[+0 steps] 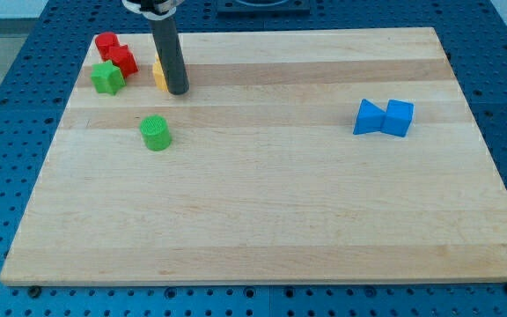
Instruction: Push the red circle a bit right
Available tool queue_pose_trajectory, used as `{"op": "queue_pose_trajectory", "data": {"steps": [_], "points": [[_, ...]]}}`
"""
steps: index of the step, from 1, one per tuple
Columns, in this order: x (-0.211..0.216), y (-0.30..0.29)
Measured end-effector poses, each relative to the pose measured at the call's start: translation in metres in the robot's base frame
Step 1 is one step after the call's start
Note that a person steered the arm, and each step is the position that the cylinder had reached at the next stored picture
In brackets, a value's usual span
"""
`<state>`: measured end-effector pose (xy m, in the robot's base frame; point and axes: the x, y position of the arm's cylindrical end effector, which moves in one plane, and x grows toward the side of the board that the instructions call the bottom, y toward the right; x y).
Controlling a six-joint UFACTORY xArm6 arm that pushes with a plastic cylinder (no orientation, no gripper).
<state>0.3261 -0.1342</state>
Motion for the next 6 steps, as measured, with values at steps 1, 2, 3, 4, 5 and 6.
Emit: {"op": "queue_pose_trajectory", "data": {"steps": [1, 2, 3, 4, 5, 6], "points": [[0.003, -0.002], [0.018, -0.041], [0.021, -0.097], [0.021, -0.158], [0.021, -0.169], [0.011, -0.169]]}}
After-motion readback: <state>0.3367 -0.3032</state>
